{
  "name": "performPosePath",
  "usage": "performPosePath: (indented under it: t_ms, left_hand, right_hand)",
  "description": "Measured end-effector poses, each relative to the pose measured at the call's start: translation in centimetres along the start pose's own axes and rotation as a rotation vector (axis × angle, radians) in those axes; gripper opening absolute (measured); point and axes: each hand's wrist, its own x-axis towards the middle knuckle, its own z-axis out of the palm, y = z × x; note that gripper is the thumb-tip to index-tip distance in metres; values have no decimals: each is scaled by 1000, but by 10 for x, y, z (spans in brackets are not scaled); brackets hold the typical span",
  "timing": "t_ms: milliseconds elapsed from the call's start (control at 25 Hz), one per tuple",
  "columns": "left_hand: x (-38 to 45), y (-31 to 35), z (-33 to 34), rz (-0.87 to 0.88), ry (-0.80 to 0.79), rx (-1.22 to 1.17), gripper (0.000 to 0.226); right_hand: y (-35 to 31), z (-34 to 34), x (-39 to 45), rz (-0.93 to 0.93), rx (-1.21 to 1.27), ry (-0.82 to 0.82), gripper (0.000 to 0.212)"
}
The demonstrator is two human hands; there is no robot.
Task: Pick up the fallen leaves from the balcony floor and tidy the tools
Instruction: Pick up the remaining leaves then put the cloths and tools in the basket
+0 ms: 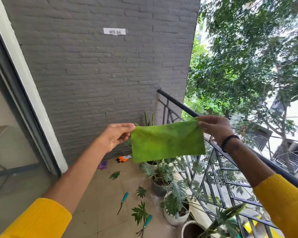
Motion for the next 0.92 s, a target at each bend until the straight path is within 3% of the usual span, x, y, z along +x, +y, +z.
performPosePath:
  t_ms: [240,360,440,520,640,800,920]
  left_hand:
    - [1,4,-6,382,252,569,22]
    - [4,3,-8,513,332,756,10]
    - [9,-4,-13,493,358,783,6]
    - [11,-14,-20,351,359,715,7]
    - [9,-32,-24,260,283,754,10]
    - [-7,-31,-24,384,25,1190,10]
    - [-16,-12,-26,434,-160,1390,11]
  right_hand:
    - [1,0,-1,-90,-289,28,39]
    - [4,3,-3,-73,-309,26,21]
    - [9,3,-2,0,-228,21,11]
    - [17,2,-5,96,-113,10,9]
    - [33,18,-19,149,-92,-136,22]
    - [57,86,-50,59,-227,-417,39]
    - [66,145,-63,-61,-383,-600,58]
